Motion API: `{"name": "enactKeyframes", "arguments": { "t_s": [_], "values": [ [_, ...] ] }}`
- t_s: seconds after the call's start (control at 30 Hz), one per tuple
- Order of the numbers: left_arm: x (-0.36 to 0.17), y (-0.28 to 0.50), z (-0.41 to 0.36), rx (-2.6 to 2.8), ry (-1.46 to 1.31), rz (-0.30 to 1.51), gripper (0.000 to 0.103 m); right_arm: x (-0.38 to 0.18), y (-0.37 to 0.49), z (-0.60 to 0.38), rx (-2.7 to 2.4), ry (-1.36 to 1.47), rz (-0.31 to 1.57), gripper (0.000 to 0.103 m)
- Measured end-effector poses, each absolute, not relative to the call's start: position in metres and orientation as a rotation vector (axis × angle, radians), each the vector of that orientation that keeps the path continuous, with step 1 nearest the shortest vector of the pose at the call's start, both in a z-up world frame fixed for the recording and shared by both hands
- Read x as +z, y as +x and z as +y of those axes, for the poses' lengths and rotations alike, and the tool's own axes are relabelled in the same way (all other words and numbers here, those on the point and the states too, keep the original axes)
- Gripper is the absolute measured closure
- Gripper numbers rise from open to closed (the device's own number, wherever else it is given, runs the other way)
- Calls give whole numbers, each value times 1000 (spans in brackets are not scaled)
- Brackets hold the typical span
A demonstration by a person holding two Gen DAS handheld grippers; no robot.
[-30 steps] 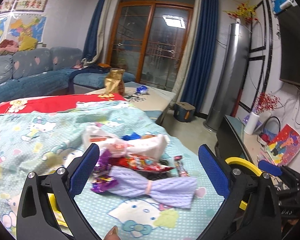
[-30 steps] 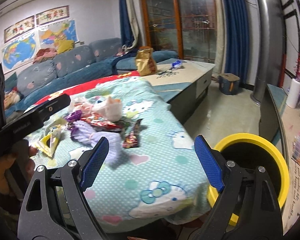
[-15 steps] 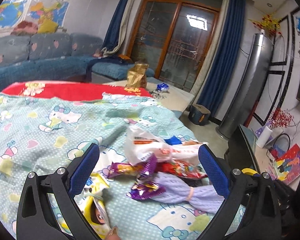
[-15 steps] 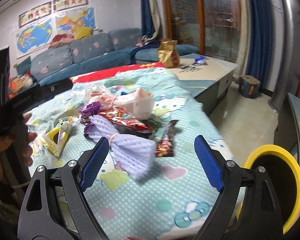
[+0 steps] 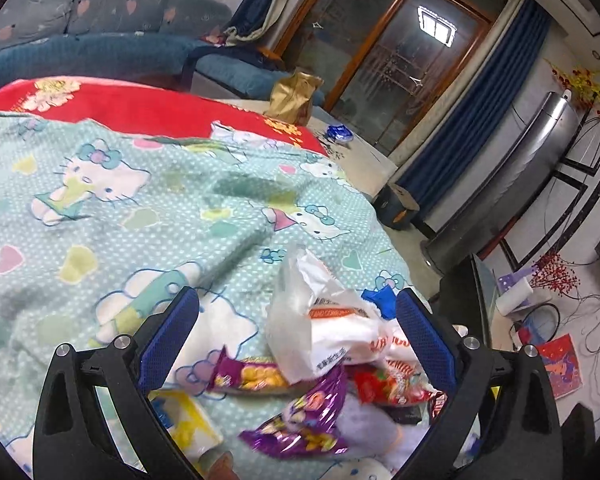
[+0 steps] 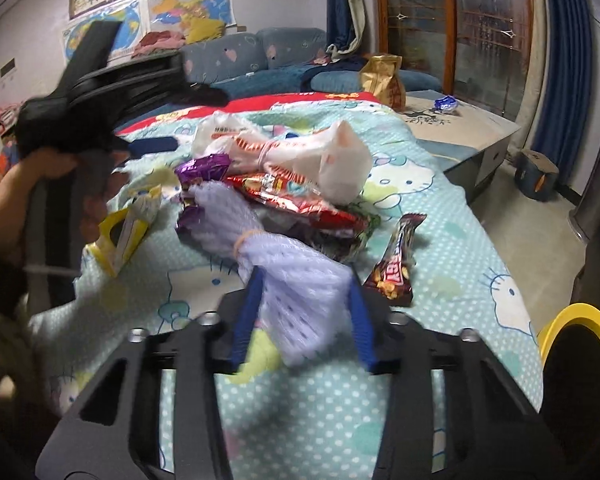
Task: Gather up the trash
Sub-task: 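Grasp the white plastic bag with the left tool while the right tool grasps the lavender net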
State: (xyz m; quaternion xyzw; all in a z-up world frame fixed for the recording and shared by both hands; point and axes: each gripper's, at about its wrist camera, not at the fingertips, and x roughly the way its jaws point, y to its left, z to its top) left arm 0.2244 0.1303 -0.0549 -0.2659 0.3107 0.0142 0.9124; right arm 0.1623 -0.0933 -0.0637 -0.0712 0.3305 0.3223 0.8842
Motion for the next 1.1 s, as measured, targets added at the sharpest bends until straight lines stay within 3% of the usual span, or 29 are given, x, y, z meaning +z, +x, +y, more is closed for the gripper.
{"name": "enactKeyframes", "arguments": {
  "t_s": [0.03, 0.07, 0.17, 0.3, 0.33, 0.37, 1.1],
  "values": [
    [-57, 226, 129, 26, -551, 643, 12, -64, 161, -94, 674, -153, 688, 79],
    [-58, 229, 128, 20, -554, 649, 24, -64, 160, -94, 680, -154, 687, 81],
    [-61, 234, 124, 7, -557, 664, 45, -63, 155, -99, 695, -143, 691, 89],
    [-60, 233, 118, -13, -540, 663, 63, -59, 149, -104, 711, -133, 699, 92],
    [-60, 232, 118, -14, -537, 662, 82, -57, 147, -105, 716, -132, 699, 92],
    [-58, 231, 117, -15, -536, 660, 87, -56, 145, -106, 721, -131, 698, 92],
    [31, 152, 99, -73, -471, 380, 89, -7, 114, -154, 718, -53, 617, 93]
  ]
}}
